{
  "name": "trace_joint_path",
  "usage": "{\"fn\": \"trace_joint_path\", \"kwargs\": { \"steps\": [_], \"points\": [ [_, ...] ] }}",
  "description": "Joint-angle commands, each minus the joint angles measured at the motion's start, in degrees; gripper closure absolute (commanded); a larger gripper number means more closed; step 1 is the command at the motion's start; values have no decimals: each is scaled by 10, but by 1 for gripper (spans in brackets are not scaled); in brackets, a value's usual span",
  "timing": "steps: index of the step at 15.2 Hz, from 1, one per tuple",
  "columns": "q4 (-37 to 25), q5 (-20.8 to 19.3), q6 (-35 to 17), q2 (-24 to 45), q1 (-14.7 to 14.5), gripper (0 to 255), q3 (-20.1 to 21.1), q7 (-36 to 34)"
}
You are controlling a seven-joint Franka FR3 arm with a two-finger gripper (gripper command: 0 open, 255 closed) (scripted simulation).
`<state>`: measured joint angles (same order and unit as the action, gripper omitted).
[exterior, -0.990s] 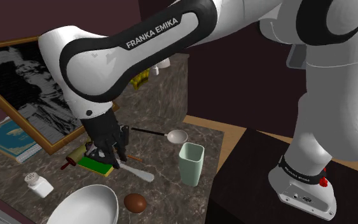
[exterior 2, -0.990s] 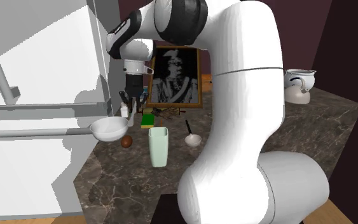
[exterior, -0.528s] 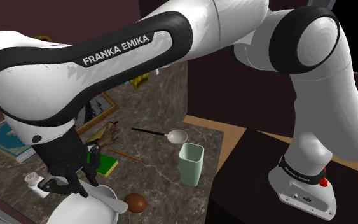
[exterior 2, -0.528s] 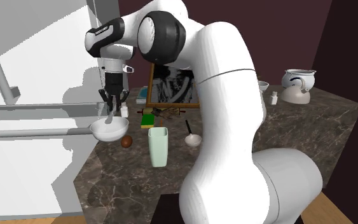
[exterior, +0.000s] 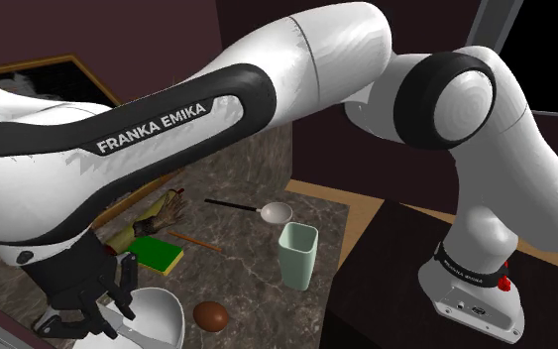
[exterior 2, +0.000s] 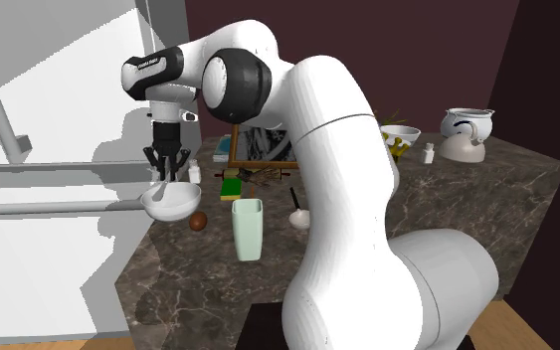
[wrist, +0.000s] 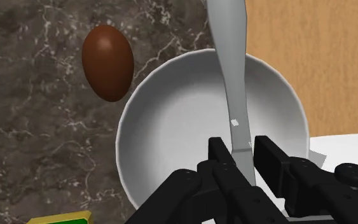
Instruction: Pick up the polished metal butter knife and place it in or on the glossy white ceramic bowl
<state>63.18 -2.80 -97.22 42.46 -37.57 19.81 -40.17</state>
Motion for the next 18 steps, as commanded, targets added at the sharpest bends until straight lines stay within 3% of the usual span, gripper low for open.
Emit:
{"fn": "trace_joint_path", "kwargs": {
  "steps": [1,9,17,18],
  "points": [
    [12,-1,-15,3,1,255,-1,2],
    [54,-4,-69,17,4,255,-4,6],
    [54,-4,-69,17,4,255,-4,6],
    [54,-4,-69,16,4,0,-4,6]
  ]
}}
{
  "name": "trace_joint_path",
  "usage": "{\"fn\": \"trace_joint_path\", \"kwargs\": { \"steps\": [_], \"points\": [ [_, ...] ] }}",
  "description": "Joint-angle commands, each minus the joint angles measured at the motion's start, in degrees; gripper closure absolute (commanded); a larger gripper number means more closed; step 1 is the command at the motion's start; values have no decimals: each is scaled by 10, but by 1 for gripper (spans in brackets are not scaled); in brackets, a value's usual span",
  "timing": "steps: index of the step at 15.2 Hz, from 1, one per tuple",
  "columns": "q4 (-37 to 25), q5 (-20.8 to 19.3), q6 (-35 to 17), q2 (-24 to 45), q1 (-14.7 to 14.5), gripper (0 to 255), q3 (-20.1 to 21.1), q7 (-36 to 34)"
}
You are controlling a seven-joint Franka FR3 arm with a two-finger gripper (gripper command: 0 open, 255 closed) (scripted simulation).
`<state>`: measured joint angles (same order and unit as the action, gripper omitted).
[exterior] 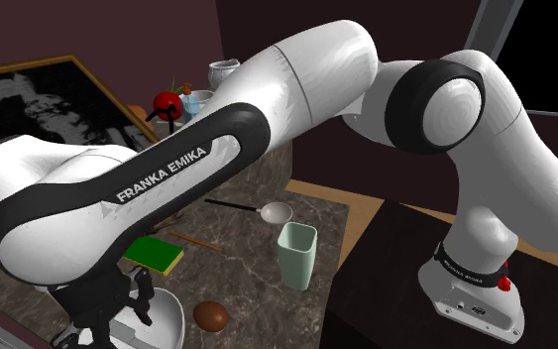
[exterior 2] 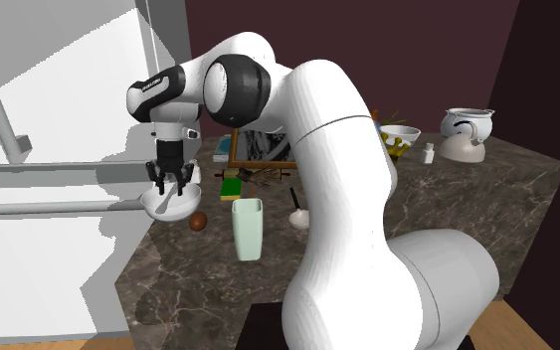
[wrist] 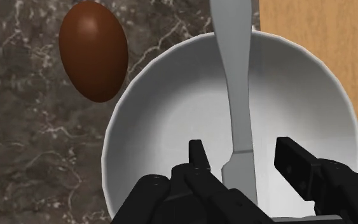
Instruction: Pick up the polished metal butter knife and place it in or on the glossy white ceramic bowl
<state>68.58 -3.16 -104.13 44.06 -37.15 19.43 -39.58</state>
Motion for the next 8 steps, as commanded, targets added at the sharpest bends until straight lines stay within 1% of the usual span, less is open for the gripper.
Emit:
{"fn": "trace_joint_path", "kwargs": {
  "steps": [1,5,8],
  "points": [
    [0,0,0,0,0,0,0,0],
    [0,0,0,1,0,0,0,0],
    [-61,0,59,2,-3,0,0,1]
  ]
}}
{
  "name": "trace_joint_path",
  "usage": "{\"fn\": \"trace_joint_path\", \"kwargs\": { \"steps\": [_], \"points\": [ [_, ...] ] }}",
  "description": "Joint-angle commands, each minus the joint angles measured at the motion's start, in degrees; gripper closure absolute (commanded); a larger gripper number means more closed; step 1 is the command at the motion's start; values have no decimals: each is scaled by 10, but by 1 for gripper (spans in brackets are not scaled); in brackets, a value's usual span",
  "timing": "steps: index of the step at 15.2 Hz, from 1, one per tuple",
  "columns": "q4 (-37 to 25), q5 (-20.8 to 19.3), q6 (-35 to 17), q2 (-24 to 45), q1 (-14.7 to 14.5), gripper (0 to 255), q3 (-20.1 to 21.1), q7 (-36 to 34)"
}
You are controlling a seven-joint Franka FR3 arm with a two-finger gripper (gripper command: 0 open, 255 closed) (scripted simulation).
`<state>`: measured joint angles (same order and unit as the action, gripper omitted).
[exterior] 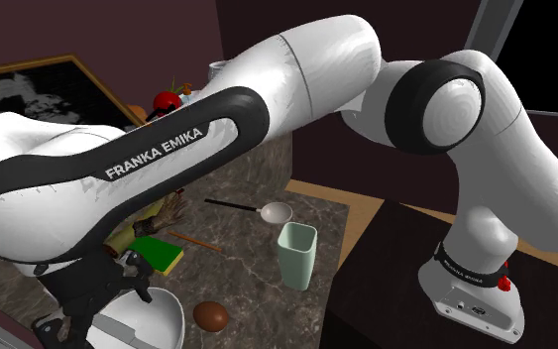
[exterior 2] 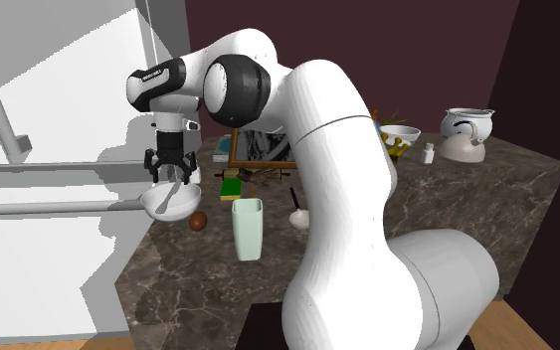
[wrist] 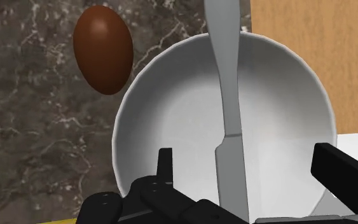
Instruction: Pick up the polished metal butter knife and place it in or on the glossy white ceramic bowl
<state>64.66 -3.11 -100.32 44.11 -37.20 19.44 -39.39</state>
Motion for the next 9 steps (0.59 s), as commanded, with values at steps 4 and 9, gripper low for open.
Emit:
{"fn": "trace_joint_path", "kwargs": {
  "steps": [4,9],
  "points": [
    [-41,0,37,4,-3,0,0,-1],
    [-41,0,37,4,-3,0,0,-1]
  ]
}}
